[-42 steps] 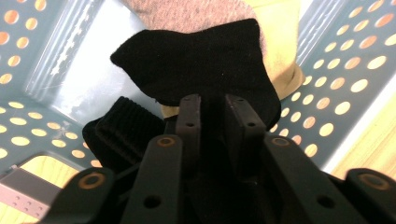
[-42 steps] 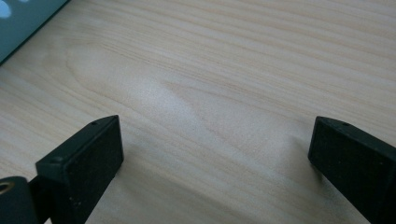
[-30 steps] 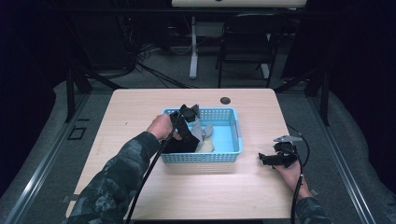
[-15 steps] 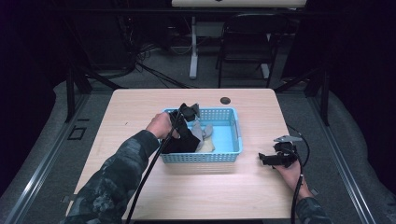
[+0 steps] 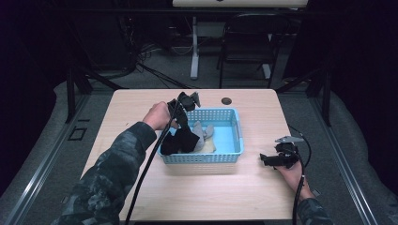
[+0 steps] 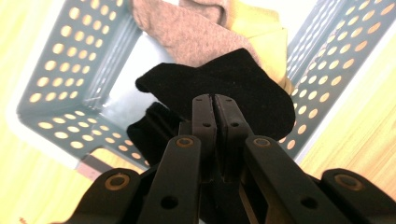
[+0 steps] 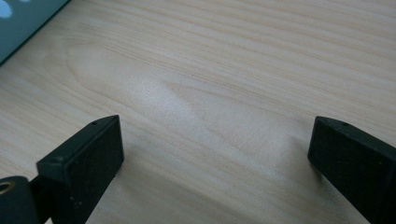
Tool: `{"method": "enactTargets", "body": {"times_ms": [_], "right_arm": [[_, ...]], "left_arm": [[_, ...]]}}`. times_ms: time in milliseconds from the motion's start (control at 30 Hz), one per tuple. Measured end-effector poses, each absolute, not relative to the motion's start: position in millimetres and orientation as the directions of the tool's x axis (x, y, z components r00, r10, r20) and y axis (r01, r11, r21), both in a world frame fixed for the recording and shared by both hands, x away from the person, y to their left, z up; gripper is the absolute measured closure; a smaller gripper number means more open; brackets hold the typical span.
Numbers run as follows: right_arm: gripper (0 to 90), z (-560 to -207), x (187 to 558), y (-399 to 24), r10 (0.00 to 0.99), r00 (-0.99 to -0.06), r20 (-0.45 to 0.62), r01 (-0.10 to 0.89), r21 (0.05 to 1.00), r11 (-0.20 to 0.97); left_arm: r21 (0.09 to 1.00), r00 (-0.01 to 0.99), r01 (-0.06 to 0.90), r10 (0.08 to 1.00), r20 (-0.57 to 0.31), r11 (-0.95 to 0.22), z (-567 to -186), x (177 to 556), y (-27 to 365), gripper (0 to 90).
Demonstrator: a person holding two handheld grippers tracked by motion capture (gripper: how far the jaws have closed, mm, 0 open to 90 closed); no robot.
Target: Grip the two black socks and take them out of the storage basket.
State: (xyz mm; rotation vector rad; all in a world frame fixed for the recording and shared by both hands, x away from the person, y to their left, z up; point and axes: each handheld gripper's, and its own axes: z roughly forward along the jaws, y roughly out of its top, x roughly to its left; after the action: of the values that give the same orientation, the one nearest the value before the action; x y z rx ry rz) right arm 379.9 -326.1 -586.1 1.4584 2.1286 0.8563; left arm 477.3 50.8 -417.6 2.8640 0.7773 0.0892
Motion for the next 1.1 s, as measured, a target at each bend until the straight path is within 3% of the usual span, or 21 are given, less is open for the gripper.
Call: {"method": "enactTargets", "body": {"times_ms": [1100], "right_arm": [[2.8, -586, 380, -326, 0.932, -0.363, 0.001, 0.674, 0.691, 0.261]], "left_arm": [[0.256, 0.855, 0.476, 0.511, 0.091, -0.842, -351, 482, 58, 88.0]]}}
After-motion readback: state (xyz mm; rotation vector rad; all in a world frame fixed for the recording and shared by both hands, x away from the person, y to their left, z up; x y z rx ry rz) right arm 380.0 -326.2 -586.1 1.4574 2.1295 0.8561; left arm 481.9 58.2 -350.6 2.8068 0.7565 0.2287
